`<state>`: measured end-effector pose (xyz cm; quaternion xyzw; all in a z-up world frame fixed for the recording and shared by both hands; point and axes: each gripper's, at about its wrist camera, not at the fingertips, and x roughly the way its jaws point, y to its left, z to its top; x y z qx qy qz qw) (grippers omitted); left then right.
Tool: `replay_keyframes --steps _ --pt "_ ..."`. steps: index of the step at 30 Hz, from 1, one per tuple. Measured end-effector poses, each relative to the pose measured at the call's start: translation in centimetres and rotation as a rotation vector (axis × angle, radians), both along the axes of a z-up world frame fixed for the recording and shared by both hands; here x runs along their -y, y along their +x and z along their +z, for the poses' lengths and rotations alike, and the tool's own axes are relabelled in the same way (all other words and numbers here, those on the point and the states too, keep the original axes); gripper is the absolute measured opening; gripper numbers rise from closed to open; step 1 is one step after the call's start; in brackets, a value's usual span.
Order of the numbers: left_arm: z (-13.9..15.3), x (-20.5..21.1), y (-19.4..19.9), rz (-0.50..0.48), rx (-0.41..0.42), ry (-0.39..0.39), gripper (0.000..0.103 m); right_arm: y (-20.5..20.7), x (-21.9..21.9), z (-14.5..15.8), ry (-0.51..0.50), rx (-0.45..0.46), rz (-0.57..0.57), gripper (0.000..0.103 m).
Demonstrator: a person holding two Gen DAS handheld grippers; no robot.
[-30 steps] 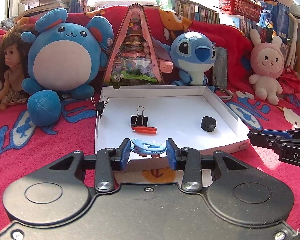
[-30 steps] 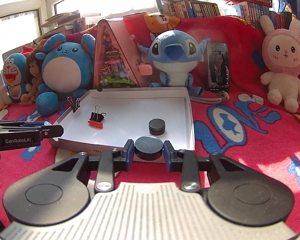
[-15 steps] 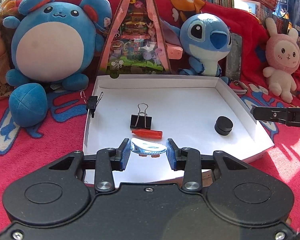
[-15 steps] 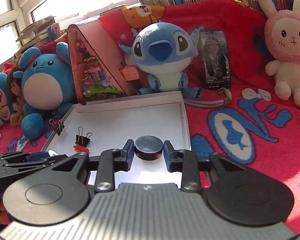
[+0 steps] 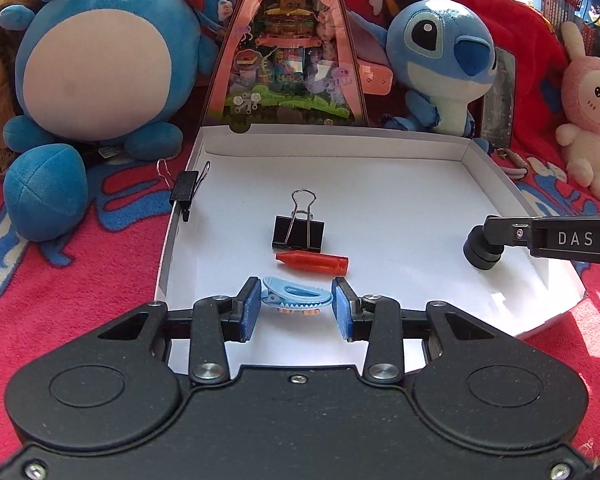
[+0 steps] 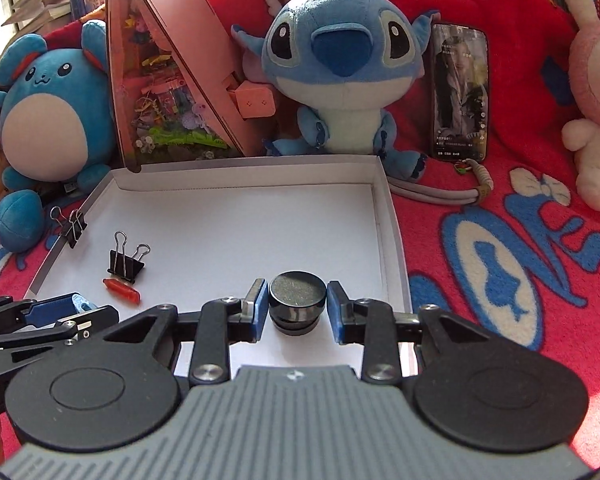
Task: Organize rigid objects
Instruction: 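Carry the blue hair clip and black cap into the box with both tools, then set the black cap on the cup with the right tool while the left tool releases the clip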
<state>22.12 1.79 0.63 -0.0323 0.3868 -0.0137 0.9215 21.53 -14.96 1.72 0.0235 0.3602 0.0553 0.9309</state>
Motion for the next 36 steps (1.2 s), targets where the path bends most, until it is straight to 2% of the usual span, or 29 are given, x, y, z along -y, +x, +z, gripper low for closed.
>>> replay_keyframes --steps 23,24,25,27,29,35,36 --pt "-0.4 0.2 1.0 0.027 0.027 0.016 0.037 0.5 -0.9 -0.6 -0.043 0.001 0.006 0.036" --pt "-0.4 0.2 1.0 0.028 0.028 0.016 0.037 0.5 -0.9 -0.5 -0.046 0.006 0.009 0.037" --pt "-0.4 0.2 1.0 0.028 0.028 0.017 0.037 0.5 -0.9 -0.5 -0.047 0.009 0.011 0.042" --pt "-0.4 0.2 1.0 0.027 0.030 0.018 0.037 0.6 -0.9 -0.5 -0.047 0.011 0.012 0.042" --pt "-0.4 0.2 1.0 0.029 0.031 0.018 0.037 0.7 -1.0 -0.6 -0.055 0.006 0.015 0.054" --pt "-0.4 0.2 1.1 0.035 0.034 0.010 0.037 0.8 -1.0 -0.9 -0.059 -0.010 0.008 0.054" --pt "-0.5 0.1 1.1 0.035 0.035 0.011 0.037 0.8 -0.9 -1.0 -0.057 -0.014 0.007 0.049"
